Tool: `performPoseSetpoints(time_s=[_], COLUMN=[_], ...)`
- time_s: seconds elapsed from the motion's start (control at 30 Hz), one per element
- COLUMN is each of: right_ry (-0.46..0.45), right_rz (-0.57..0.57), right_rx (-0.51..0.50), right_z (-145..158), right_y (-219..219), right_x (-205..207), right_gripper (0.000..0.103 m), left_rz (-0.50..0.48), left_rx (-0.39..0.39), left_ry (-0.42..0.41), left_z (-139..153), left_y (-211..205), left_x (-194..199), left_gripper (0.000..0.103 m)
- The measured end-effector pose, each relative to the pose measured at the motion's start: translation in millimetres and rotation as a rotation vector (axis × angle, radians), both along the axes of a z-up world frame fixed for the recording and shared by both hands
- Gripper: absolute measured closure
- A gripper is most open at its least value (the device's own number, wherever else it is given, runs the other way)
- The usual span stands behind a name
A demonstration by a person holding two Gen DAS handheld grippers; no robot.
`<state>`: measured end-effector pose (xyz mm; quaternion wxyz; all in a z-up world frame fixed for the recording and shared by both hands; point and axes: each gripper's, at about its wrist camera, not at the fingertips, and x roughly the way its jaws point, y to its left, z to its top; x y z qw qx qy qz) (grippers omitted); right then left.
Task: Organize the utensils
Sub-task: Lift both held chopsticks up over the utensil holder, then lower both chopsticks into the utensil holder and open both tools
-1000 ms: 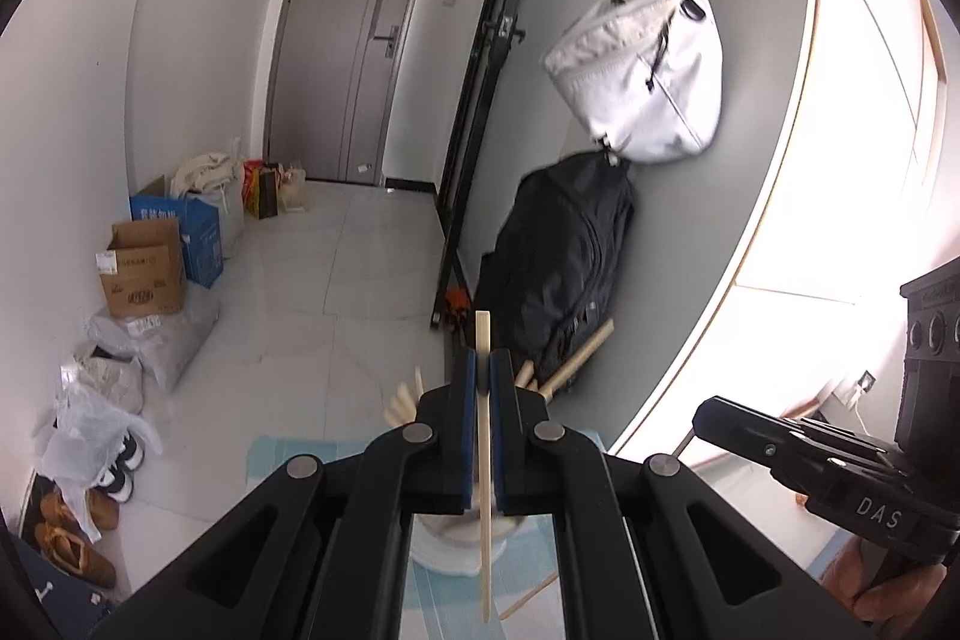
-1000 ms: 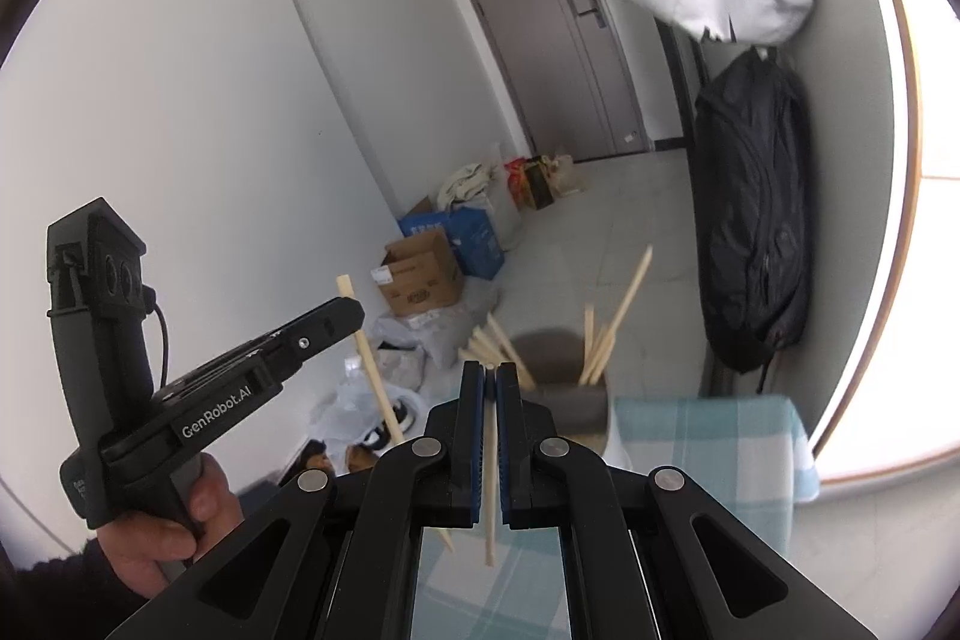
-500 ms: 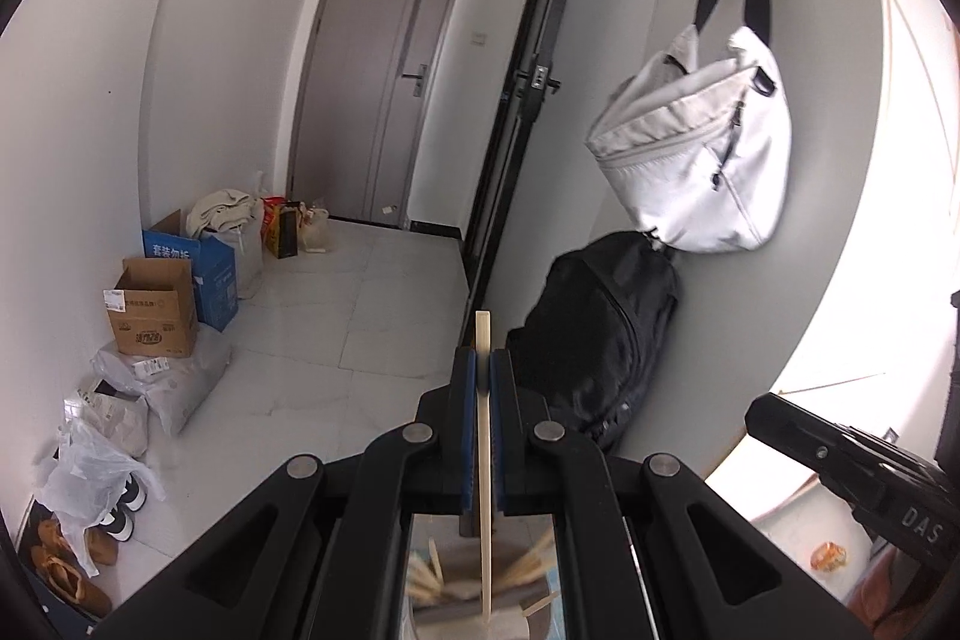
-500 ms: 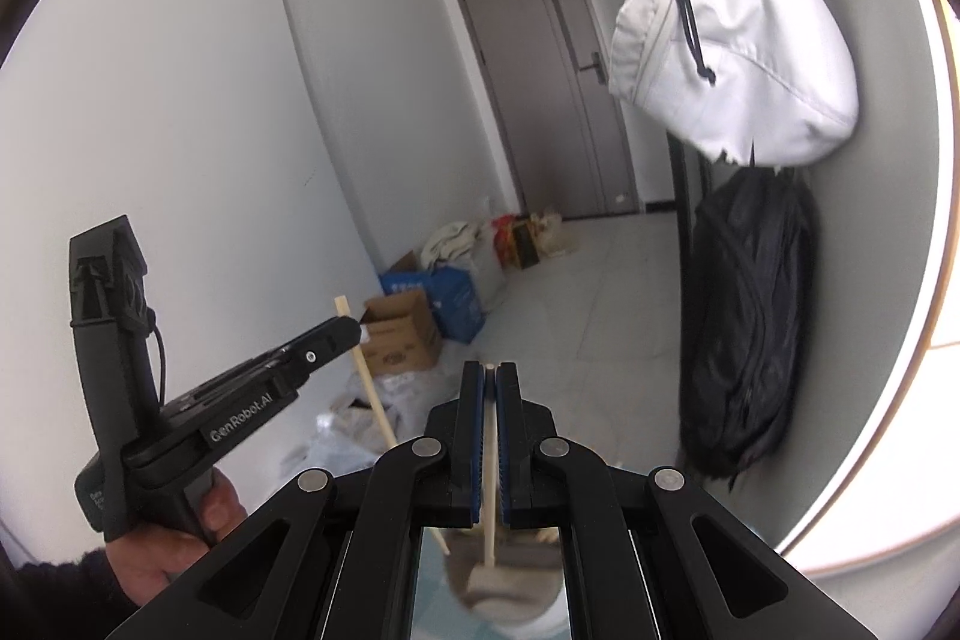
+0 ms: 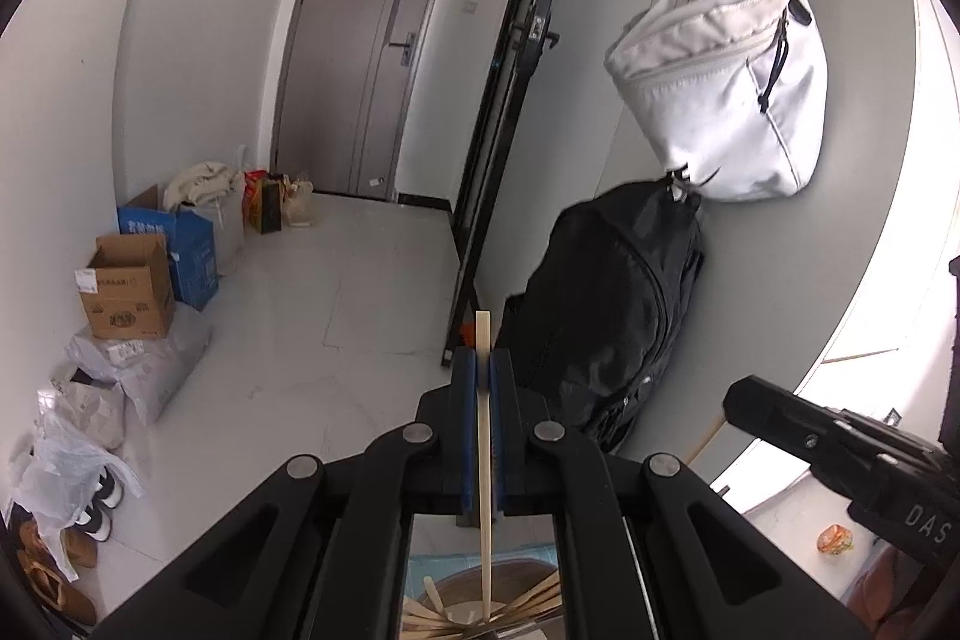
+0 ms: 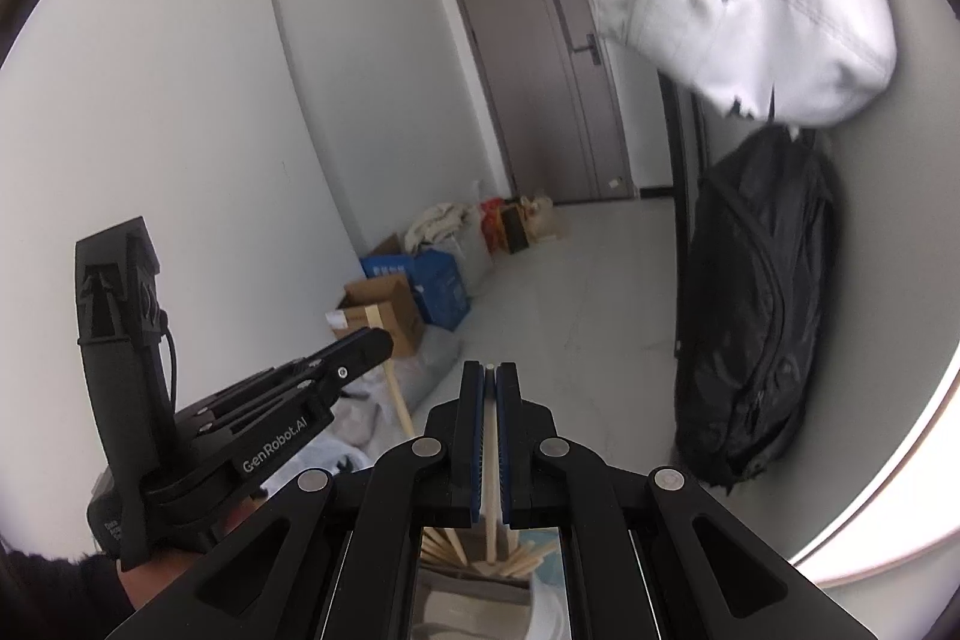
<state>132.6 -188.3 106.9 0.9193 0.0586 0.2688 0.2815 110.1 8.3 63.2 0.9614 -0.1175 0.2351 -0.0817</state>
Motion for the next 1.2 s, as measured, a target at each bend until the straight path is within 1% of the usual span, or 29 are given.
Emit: performPoseSetpoints(time_s=[0.13, 0.3, 0.37, 0.4, 0.5, 0.63, 0.67, 0.7, 0.73, 0.8, 0.87, 0.93, 1.0, 1.03, 1.07, 1.13, 1.2], right_ry=[0.029, 0.060, 0.082, 0.088, 0.094, 0.121, 0.127, 0.135, 0.142, 0.145, 0.126, 0.113, 0.091, 0.074, 0.051, 0.012, -0.008], right_rz=[0.009, 0.047, 0.059, 0.064, 0.078, 0.090, 0.088, 0.089, 0.087, 0.093, 0.089, 0.094, 0.087, 0.078, 0.062, 0.052, 0.034], right_rx=[-0.005, -0.051, -0.064, -0.067, -0.084, -0.094, -0.095, -0.097, -0.097, -0.090, -0.084, -0.054, -0.015, -0.003, 0.008, 0.033, 0.046], right_z=[-13.6, -28.2, -36.2, -39.5, -49.4, -65.3, -68.6, -72.1, -74.0, -74.5, -70.4, -64.2, -55.1, -51.5, -47.1, -39.7, -36.7], right_y=[-1.0, 8.1, 11.7, 12.8, 16.2, 18.9, 18.7, 19.2, 19.6, 19.0, 15.9, 10.6, 2.9, 0.2, -3.5, -11.3, -17.8], right_x=[3.8, 3.0, 2.3, 1.6, -4.1, -10.0, -10.2, -11.5, -12.5, -16.6, -23.5, -31.4, -41.9, -46.4, -52.2, -64.3, -75.1], right_gripper=[0.100, 0.100, 0.100, 0.100, 0.099, 0.100, 0.100, 0.100, 0.100, 0.098, 0.096, 0.095, 0.083, 0.064, 0.050, 0.048, 0.039], left_rz=[-0.044, -0.128, -0.202, -0.224, -0.247, -0.291, -0.289, -0.288, -0.305, -0.333, -0.323, -0.316, -0.304, -0.299, -0.280, -0.252, -0.215], left_rx=[0.007, 0.034, 0.015, 0.008, 0.031, 0.024, 0.025, 0.022, 0.000, -0.044, -0.057, -0.065, -0.084, -0.086, -0.080, -0.082, -0.072], left_ry=[0.011, 0.020, 0.057, 0.066, 0.092, 0.149, 0.155, 0.163, 0.184, 0.252, 0.270, 0.270, 0.242, 0.233, 0.225, 0.199, 0.175], left_z=[-3.9, -4.9, -7.3, -10.8, -14.3, -19.0, -19.4, -20.2, -20.8, -23.5, -22.8, -18.5, -12.2, -9.4, -6.1, -2.1, 1.0], left_y=[-5.7, -11.3, -11.2, -10.5, -9.4, -8.3, -7.6, -6.3, -3.8, -0.5, 3.6, 7.9, 13.5, 14.5, 15.3, 18.3, 18.8], left_x=[1.4, -3.0, -3.7, -5.5, -11.4, -16.1, -17.8, -18.5, -19.0, -15.9, -18.6, -24.5, -34.3, -37.9, -42.7, -51.8, -57.9], left_gripper=[0.103, 0.103, 0.102, 0.102, 0.102, 0.102, 0.101, 0.101, 0.101, 0.100, 0.100, 0.098, 0.091, 0.082, 0.068, 0.057, 0.051])
